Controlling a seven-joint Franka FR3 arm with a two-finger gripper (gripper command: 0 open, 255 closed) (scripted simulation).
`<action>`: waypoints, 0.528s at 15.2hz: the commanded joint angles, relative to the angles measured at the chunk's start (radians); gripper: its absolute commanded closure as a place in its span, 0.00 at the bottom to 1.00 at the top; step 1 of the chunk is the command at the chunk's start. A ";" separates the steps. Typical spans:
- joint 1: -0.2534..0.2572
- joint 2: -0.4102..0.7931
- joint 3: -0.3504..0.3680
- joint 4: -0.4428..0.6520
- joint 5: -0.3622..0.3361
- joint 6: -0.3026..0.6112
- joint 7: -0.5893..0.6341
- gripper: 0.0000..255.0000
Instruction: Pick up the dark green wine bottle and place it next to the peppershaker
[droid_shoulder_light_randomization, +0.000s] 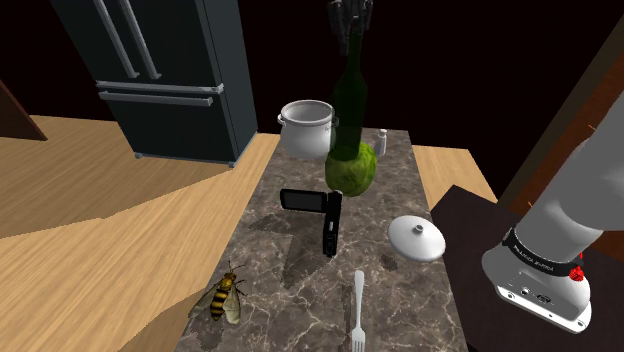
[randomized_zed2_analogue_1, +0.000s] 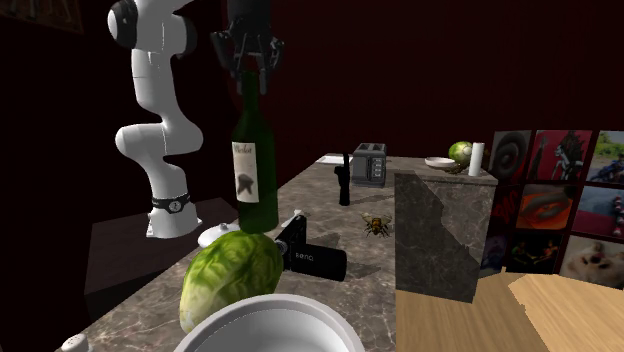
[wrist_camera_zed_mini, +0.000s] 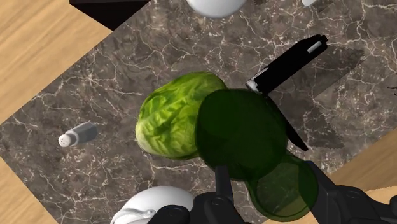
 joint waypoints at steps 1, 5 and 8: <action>-0.027 -0.028 -0.026 -0.030 0.000 0.000 -0.055 1.00; -0.075 -0.065 -0.076 -0.073 -0.006 0.002 -0.154 1.00; -0.110 -0.082 -0.114 -0.092 -0.015 0.002 -0.228 1.00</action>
